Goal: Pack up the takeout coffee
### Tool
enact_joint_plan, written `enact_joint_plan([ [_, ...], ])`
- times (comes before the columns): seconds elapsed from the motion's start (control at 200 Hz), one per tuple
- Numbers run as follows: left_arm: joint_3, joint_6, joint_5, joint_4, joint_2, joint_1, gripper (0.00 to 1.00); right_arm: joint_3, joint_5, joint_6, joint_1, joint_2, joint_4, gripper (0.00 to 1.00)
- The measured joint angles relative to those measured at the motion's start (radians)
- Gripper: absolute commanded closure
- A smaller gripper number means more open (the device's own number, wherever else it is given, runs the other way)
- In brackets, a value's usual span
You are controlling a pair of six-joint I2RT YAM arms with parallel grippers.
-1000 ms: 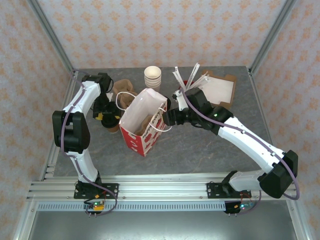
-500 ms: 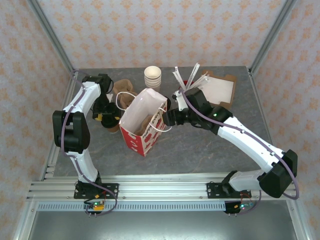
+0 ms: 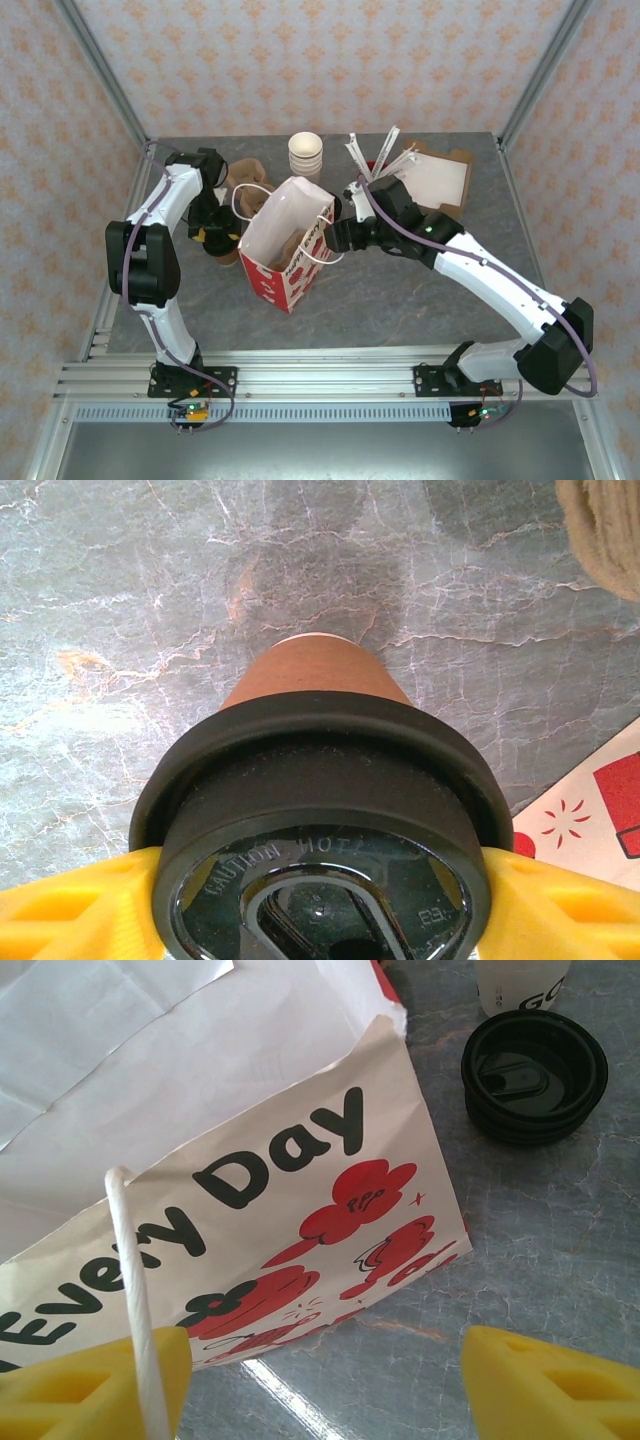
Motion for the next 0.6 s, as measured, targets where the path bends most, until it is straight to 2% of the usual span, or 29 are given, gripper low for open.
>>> enact_joint_plan([
  [0.115,0.001,-0.001,-0.001,0.000,-0.001,0.000,0.40,0.000,0.000,0.000,0.000,0.000,-0.001,0.28],
  [0.375,0.002,-0.012,-0.029,-0.016,-0.031,-0.005,0.44,0.000,0.001,0.000,0.000,0.000,-0.005,0.28],
  [0.601,0.107,-0.027,-0.092,-0.122,-0.252,-0.006,0.46,0.004,0.013,0.000,0.000,-0.018,-0.013,0.28],
])
